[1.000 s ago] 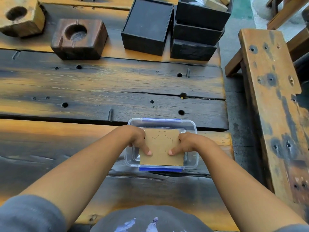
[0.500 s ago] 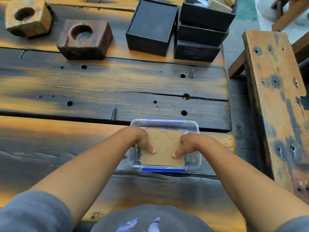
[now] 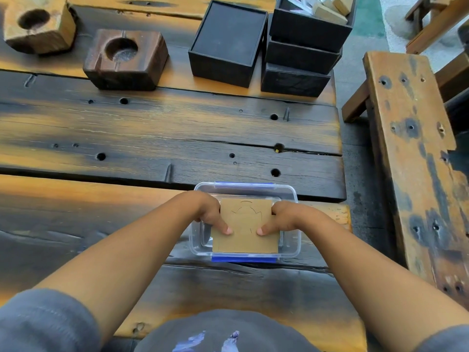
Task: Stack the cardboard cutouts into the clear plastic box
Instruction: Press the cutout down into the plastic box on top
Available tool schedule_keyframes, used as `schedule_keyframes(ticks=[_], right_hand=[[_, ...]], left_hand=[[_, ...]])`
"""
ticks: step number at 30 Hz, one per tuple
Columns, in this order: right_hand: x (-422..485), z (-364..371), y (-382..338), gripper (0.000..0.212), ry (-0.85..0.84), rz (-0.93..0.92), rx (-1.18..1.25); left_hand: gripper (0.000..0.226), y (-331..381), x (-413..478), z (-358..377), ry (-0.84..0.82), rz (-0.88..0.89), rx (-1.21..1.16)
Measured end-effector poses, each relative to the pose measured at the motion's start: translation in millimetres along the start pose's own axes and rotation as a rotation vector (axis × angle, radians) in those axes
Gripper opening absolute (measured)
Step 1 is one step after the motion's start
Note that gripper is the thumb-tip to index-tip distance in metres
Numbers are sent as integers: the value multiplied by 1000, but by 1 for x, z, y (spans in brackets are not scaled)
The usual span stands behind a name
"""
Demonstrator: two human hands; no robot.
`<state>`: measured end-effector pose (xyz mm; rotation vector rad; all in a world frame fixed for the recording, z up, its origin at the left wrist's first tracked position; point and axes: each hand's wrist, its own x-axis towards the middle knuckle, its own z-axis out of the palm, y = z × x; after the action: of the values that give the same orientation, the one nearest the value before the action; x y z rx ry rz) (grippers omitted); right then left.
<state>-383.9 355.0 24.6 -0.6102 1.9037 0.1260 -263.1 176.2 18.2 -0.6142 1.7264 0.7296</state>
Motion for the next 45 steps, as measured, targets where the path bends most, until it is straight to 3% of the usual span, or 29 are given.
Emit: schedule_keyframes(ticks=[5,15,21,24,27,31,34,36,41,45], right_hand=[[4,4,-5,92,-26,46,-102],[6,3,-9,97,-19,79,-133],[3,4,-3,93,-14,46,-61],[5,8,-6,96,6,91,-87],[3,12,-14,95,27,140,-74],[0,21,-19,89,111,173,78],[-2,34,-23,106,211,209,255],[-4,44,-23,106,241,235,374],[-7,60,-9,60,280,206,687],[-5,67,-7,51,297,180,816]], left_hand=[[94,11,1,9,29,-94,148],[100,17,-8,5,0,-146,93],[89,8,-9,4,-33,-96,-53],[83,14,-7,12,49,-135,67],[89,18,-6,23,244,-150,92],[108,22,-6,36,405,-165,-148],[106,23,-7,47,457,-143,-381],[101,18,-7,57,449,-132,-590],[85,13,-8,76,459,-92,-841],[68,16,-6,81,430,-73,-966]])
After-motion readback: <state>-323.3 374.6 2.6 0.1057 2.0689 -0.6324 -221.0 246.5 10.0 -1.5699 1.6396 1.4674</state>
